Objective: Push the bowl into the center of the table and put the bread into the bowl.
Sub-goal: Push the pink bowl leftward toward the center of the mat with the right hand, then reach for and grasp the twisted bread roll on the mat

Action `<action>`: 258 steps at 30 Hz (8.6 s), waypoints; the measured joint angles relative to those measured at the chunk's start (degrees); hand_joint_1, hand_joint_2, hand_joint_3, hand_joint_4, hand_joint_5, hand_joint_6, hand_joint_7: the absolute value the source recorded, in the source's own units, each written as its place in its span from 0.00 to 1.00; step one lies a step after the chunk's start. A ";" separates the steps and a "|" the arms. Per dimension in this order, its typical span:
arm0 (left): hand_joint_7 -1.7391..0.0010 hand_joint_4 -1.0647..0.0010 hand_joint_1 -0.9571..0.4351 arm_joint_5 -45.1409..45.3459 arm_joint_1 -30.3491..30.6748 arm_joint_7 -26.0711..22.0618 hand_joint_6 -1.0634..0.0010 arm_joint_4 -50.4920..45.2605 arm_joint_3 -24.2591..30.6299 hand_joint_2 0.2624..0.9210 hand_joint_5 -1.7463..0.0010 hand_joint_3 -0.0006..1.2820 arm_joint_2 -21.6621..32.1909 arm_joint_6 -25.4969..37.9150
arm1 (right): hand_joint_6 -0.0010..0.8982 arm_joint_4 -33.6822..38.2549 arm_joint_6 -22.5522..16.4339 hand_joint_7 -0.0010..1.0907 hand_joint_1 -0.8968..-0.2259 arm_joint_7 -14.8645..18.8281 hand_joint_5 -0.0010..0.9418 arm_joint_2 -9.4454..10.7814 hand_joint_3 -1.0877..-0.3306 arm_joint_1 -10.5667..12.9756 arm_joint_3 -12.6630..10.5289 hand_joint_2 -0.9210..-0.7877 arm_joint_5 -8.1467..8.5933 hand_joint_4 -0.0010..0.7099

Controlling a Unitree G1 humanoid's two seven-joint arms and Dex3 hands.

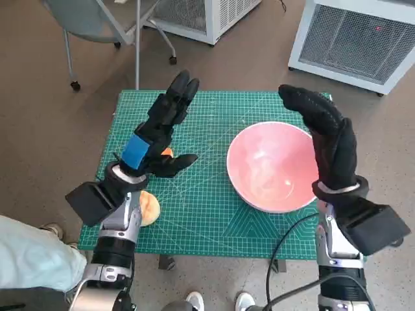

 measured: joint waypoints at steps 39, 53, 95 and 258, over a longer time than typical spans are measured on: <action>0.98 0.96 0.27 -0.01 -0.56 0.51 0.94 1.79 0.50 1.00 0.99 0.23 -0.50 -0.11 | 0.01 43.26 -14.60 0.39 0.42 -7.17 0.00 -6.34 0.35 -7.53 -14.14 0.00 0.84 0.19; 0.98 0.95 0.26 -0.10 -0.60 0.51 0.93 1.79 0.69 1.00 0.99 0.24 -0.31 -0.10 | 0.07 53.10 -9.46 0.40 0.50 -4.62 0.02 -4.25 0.31 -11.45 -16.70 0.00 4.84 0.24; 0.98 0.94 0.23 1.14 4.05 4.02 0.91 -3.81 2.03 1.00 1.00 0.23 2.48 -0.09 | 0.17 58.80 2.01 0.32 0.53 -1.06 0.01 5.25 0.36 -19.32 -19.66 0.00 8.30 0.31; 0.99 0.77 0.60 48.07 -6.76 8.83 0.61 0.24 -24.47 0.73 0.99 0.00 22.71 46.74 | 0.00 3.69 -2.34 0.44 0.26 3.13 0.00 0.31 0.43 0.31 -0.95 0.00 1.95 0.20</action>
